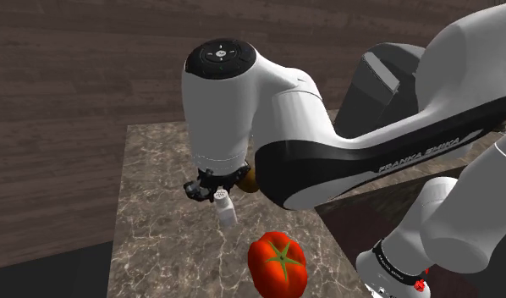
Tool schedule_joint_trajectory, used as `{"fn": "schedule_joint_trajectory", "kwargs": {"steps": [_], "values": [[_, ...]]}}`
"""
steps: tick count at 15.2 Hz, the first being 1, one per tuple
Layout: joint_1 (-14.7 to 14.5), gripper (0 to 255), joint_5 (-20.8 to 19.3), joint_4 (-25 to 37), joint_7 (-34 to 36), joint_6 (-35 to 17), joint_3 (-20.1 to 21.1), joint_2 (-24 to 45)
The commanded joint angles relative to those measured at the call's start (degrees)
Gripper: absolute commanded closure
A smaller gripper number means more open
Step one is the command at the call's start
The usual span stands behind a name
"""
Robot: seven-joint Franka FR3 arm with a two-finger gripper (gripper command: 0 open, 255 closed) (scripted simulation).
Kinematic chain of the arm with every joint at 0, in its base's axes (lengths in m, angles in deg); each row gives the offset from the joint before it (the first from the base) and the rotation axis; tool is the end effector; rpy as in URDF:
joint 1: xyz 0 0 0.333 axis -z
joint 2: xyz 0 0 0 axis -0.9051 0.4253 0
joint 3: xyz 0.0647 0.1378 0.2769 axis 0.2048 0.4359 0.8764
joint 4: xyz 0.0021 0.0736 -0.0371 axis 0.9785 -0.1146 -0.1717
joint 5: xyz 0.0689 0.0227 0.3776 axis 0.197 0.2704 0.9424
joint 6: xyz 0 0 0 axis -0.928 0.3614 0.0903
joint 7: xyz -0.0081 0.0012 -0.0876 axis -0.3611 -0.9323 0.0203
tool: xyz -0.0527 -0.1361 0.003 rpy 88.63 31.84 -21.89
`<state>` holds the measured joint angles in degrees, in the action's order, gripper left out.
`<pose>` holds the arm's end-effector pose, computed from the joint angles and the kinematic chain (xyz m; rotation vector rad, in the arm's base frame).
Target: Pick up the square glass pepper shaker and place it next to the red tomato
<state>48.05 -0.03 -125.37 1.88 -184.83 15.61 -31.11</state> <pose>0.3407 0.4161 0.4356 2.9693 -0.1556 0.3350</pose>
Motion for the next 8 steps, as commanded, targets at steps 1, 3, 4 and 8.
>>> {"fn": "schedule_joint_trajectory", "kwargs": {"steps": [1,3,4,8], "values": [[0.0,255,-0.61,-0.92,0.67,-1.39,0.06,0.69],[-0.01,255,-1.14,-1.94,1.32,-2.74,0.1,1.23],[-0.02,255,-1.44,-2.43,1.66,-3.4,0.12,1.53],[-0.06,255,-2.76,-4.26,3.12,-6.03,0.18,2.85]]}}
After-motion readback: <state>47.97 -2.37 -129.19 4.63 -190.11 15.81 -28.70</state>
